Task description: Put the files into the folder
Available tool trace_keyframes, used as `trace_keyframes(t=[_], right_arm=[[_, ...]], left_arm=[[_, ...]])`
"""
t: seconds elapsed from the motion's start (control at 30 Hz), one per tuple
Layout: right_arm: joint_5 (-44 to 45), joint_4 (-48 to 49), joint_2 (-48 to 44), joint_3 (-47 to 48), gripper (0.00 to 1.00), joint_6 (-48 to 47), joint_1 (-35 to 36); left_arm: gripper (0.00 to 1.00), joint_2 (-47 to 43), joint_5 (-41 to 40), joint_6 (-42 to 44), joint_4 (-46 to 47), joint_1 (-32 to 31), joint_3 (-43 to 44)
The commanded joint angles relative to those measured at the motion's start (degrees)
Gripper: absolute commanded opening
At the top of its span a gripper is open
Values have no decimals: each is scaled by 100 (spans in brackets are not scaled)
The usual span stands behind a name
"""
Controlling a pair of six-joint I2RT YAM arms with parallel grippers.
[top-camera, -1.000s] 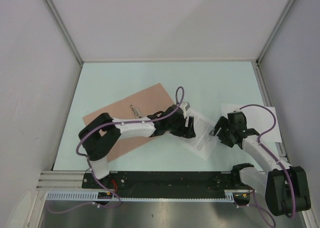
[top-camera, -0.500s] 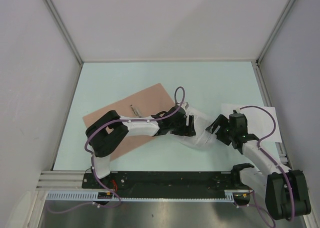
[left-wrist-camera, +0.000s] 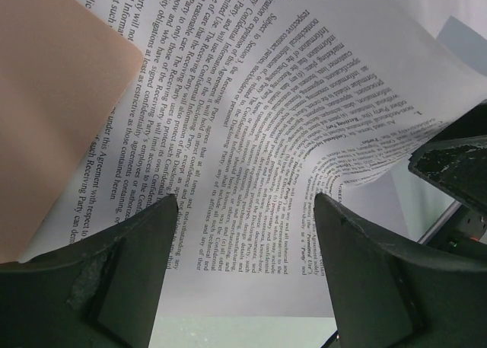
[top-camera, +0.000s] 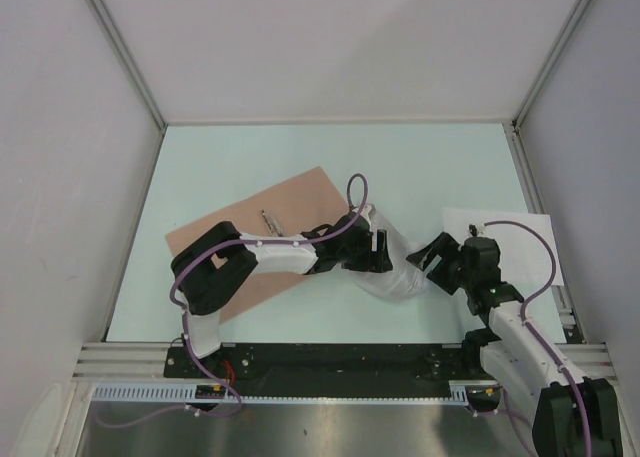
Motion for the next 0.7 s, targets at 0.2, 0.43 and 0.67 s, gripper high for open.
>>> trace_keyframes(t=[0.2,0.43,0.67], right_arm=[[1101,-1429,-366,145,89,339,23],[2088,-3180,-436,752,89,1042,576],[2007,-2979,-707,523,87,2246,2000]], left_arm=[[80,218,47,-224,-179,-17,-299],[80,323,39,-453,-91,-17,-387],[80,376,47,-681,67,-17,-439]])
